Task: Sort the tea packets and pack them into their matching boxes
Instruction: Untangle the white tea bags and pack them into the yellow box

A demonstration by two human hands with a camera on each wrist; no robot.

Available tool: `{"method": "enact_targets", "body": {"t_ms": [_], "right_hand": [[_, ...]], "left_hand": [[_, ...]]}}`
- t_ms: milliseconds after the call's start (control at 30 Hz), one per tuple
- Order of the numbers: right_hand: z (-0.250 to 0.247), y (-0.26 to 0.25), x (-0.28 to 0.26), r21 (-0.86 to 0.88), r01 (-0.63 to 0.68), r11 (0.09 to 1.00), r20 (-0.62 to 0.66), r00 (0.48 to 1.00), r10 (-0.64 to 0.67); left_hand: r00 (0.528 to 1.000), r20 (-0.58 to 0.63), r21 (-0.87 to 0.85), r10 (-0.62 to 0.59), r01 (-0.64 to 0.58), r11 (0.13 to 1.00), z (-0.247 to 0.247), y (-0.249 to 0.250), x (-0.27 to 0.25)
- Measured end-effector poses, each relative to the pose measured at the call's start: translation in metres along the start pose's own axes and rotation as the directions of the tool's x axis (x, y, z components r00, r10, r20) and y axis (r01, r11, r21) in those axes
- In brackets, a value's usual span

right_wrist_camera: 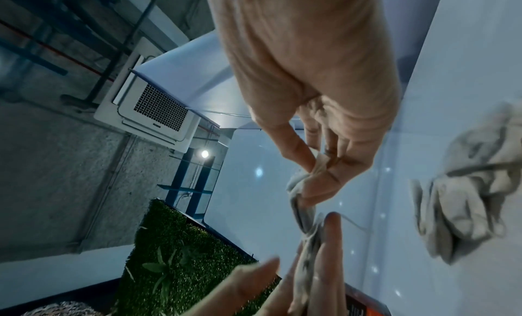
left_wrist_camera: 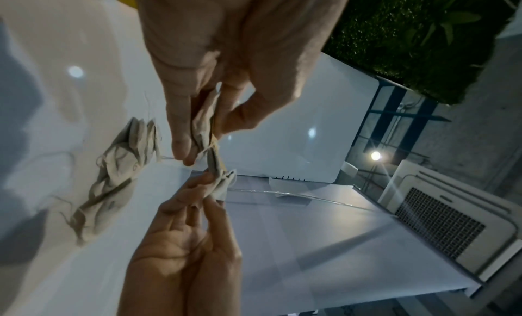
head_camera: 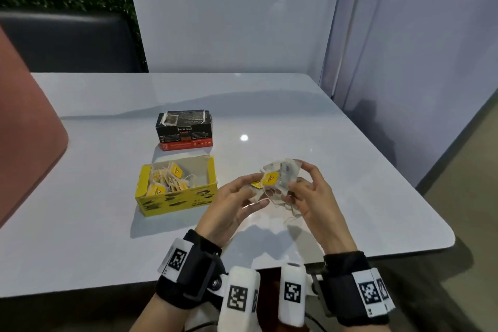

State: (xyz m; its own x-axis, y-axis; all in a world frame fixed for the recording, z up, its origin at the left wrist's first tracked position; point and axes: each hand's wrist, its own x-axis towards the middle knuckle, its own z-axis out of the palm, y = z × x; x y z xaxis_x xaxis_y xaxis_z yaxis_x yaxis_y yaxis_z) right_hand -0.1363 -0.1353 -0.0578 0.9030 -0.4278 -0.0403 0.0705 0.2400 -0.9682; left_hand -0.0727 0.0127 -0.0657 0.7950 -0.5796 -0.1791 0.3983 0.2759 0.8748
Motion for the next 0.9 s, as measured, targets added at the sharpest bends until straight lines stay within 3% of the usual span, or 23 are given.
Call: {"method": "enact_targets", "body": {"t_ms": [133,267,400,567,633,800,900], "right_hand": [[0.009,0.009,0.001,0.000,0.023,1.000,0.044,0.999,-0.023],[0.015,0.013,0.003,-0.108,0.114,0.988,0.043,0.993,-0.110],[0.008,0.013,0.003,-0.183,0.228,0.956,-0.078,0.966,-0.246],[0.001,0.009,0.006,-0.238,0.281,0.930,-0.245,0.909,-0.338],[0.001,0.006,0.006,-0.273,0.284,0.919,-0.215,0.913,-0.346],[0.005,0.001,0.002,-0.026,0.172,0.985,-0.032,0.984,-0.173],[0.003,0.006,0.004,-0.186,0.181,0.966,0.009,0.983,-0.182]], "left_hand": [[0.998,-0.069,0.015,0.009,-0.008,1.000,0.003,-0.009,0.004],[0.990,-0.107,0.063,0.095,-0.089,0.994,0.006,-0.008,0.010],[0.983,-0.134,0.084,0.124,-0.114,0.990,0.003,-0.005,0.012],[0.970,-0.167,0.292,0.174,-0.120,0.949,0.000,-0.011,0.012],[0.970,-0.141,0.363,0.200,-0.137,0.922,0.001,-0.014,0.011],[0.978,-0.064,0.407,0.201,-0.158,0.899,0.003,-0.016,0.010],[0.982,-0.060,0.393,0.179,-0.142,0.908,0.002,-0.015,0.010]]}}
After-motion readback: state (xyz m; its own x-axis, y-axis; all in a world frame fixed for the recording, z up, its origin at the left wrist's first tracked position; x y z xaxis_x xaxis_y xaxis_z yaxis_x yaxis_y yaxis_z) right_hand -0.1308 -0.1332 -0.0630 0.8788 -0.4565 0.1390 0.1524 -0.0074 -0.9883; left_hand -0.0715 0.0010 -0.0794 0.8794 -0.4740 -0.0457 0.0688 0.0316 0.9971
